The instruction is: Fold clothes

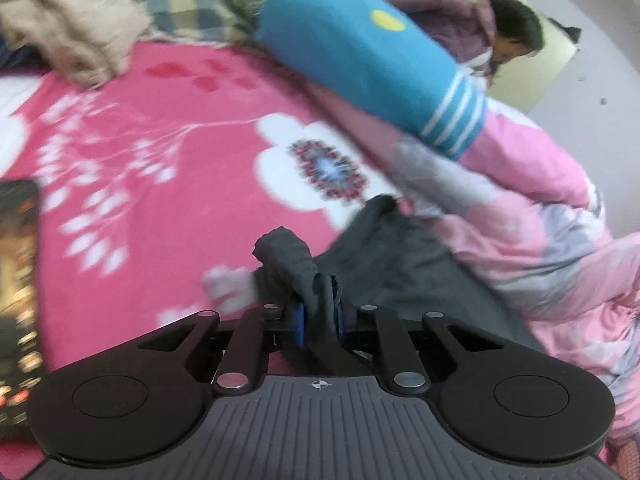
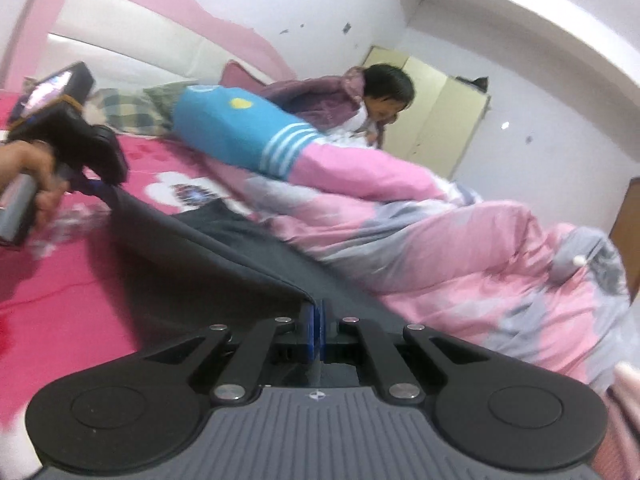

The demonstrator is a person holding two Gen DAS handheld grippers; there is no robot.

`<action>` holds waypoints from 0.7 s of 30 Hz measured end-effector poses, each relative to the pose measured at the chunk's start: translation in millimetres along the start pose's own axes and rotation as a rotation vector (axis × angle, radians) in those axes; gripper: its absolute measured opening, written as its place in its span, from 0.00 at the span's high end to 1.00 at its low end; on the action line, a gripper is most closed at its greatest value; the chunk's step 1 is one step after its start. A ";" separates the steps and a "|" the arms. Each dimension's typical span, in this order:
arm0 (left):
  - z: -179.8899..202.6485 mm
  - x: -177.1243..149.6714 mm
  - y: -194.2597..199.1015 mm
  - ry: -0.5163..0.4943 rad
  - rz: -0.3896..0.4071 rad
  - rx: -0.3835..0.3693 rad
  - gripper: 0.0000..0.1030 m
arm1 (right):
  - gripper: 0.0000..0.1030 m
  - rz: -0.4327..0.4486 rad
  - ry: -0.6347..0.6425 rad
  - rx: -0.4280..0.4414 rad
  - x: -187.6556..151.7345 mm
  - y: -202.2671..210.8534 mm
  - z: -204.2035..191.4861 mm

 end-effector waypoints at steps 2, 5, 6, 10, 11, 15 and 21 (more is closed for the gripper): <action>15.5 8.5 -18.7 -0.016 -0.004 -0.016 0.90 | 0.99 0.014 0.009 -0.025 8.1 -26.4 15.7; 34.6 20.7 -51.0 -0.028 -0.021 -0.030 0.90 | 0.99 0.014 0.037 -0.053 18.0 -72.2 36.4; 39.7 25.6 -62.7 -0.039 -0.025 -0.028 0.90 | 0.99 0.010 0.044 -0.056 20.5 -90.1 42.9; 60.4 38.5 -113.3 -0.088 -0.051 -0.003 0.90 | 0.99 -0.032 0.079 -0.066 21.1 -159.1 62.1; 64.3 40.5 -125.2 -0.099 -0.056 0.004 0.90 | 0.99 -0.050 0.073 -0.063 18.3 -176.4 65.8; 73.8 42.7 -168.6 -0.141 -0.075 0.024 0.88 | 0.99 -0.134 0.032 -0.047 -2.1 -243.3 74.5; 69.1 40.2 -201.9 -0.102 -0.079 -0.103 0.55 | 0.97 -0.300 -0.103 -0.003 -52.6 -325.0 75.7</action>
Point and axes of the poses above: each gripper's, at about its wrist camera, not at the fingertips, and y roughly against the way its jaws point, z to its right, x to its top, the point moved 6 cm from there along -y, roughly the way its jaws point, and after that the axes turned 8 degrees about -x, right-handed, at the moved point
